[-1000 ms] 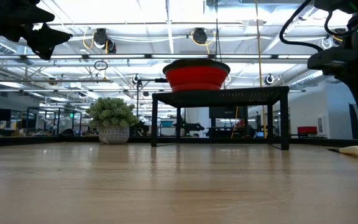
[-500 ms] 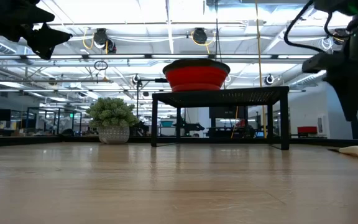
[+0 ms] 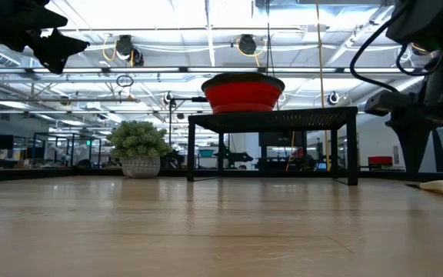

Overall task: Pick & Place Fruit
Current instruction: Put the yellow table knife on the red shelf

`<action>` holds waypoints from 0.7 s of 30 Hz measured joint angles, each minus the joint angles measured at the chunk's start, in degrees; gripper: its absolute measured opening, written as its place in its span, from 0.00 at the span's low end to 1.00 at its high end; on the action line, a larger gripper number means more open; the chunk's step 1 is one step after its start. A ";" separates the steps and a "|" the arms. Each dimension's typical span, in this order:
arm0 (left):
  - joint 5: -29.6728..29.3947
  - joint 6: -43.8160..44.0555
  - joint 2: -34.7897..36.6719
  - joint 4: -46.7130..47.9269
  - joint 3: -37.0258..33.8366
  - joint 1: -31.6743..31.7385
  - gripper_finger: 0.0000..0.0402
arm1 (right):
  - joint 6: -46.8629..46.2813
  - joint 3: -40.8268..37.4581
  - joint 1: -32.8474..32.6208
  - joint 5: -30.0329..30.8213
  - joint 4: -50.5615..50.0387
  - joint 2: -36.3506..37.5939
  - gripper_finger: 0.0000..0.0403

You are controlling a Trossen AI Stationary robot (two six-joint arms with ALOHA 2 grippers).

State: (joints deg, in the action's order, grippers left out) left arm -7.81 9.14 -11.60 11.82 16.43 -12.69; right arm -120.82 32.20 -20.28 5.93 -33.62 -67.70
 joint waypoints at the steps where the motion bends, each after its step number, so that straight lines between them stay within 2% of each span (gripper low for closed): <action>1: 0.00 0.01 -0.01 0.00 0.00 0.01 0.62 | 0.05 -0.07 0.21 -0.01 0.01 0.00 0.59; 21: -0.21 -0.39 -0.01 -0.05 0.00 0.00 0.62 | -1.33 -2.68 0.85 -1.66 1.26 -1.25 0.37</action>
State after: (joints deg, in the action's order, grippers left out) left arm -8.02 8.75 -11.61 11.77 16.43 -12.69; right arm -122.15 29.52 -19.43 4.27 -32.36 -68.95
